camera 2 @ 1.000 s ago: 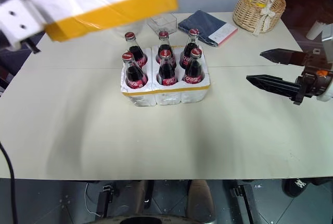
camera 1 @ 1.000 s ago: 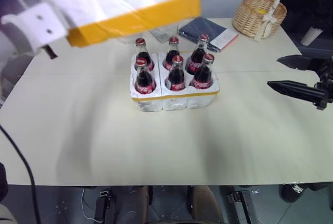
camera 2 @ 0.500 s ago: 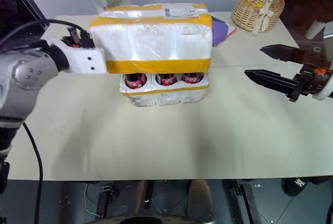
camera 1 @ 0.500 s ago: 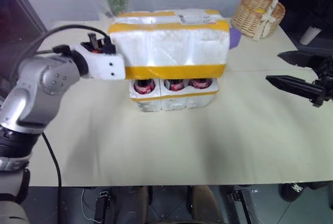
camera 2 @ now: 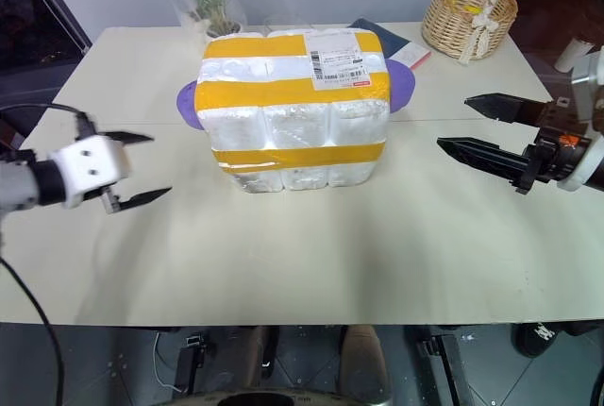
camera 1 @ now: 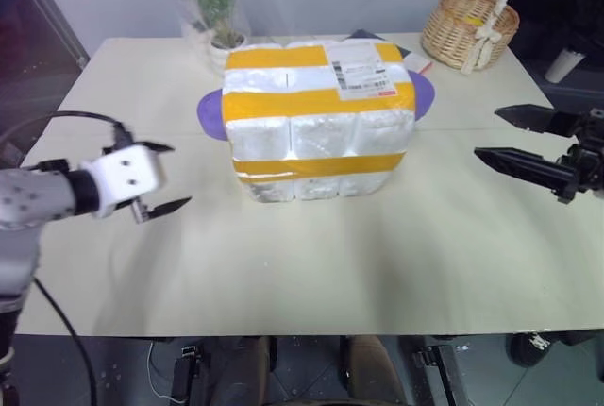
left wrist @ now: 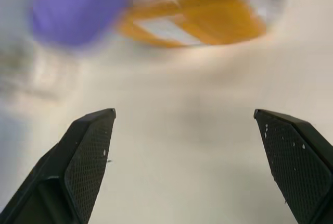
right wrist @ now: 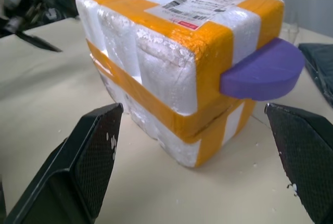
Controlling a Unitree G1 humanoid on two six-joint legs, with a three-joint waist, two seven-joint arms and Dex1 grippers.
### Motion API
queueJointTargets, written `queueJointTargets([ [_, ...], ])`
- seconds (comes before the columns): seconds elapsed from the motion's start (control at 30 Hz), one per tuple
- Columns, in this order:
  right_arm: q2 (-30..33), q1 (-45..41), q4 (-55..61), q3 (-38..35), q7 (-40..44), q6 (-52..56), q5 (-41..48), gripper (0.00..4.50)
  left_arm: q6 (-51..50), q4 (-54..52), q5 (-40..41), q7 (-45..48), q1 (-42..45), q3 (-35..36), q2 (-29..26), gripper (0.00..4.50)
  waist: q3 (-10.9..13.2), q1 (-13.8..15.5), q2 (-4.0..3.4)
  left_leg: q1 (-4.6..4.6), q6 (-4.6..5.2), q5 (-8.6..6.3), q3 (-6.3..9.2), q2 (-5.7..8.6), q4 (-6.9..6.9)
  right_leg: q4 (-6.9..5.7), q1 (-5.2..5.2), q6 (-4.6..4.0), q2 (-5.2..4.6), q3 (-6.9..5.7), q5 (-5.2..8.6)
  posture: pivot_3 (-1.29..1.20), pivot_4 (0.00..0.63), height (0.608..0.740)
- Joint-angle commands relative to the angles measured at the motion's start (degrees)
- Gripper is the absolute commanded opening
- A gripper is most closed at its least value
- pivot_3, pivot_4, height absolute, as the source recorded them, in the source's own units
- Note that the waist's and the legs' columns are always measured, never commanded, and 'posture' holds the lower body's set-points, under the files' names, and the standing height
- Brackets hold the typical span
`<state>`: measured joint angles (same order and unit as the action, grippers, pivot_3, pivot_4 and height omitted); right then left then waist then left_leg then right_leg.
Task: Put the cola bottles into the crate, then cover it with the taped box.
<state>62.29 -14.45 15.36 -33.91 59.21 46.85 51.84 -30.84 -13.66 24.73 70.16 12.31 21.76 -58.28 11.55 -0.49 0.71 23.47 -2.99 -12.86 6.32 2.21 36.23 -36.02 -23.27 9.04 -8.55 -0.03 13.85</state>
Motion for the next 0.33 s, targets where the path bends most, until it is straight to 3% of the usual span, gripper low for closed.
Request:
queueJointTargets([
  [0.03, 1.1, -0.9, -0.5, 0.9, 1.7, -1.3, -0.3, 4.5, -20.2, 9.8, 18.9, -1.6, 14.3, 7.2, -0.3, 4.46, 0.0, 0.4, 0.07, 0.0, 0.0, 0.0, 0.13, 0.01, 0.06, -0.02, 0.07, 0.02, 0.0, -0.11, 0.01, 0.0, 0.15, 0.737],
  [0.13, 1.3, -2.0, -1.4, 3.5, 3.2, -1.7, -0.7, 4.5, -23.8, 18.5, 21.3, 0.7, 23.3, 5.0, -1.7, 4.46, 0.0, -0.4, 0.05, -0.08, 0.0, 0.0, 0.16, 0.06, 0.08, -0.02, 0.19, 0.09, -0.01, -0.14, 0.04, 0.0, 0.15, 0.737],
  [0.33, 0.7, -6.2, -3.2, 8.7, 3.5, -2.3, -2.1, 4.5, -17.5, 19.4, 16.9, 5.2, 24.9, -2.6, -4.0, 4.46, 0.0, -1.6, -0.03, -0.08, -0.01, 0.0, 0.07, 0.0, -0.12, -0.07, -0.01, 0.01, 0.03, -0.05, 0.08, 0.0, 0.15, 0.737],
])
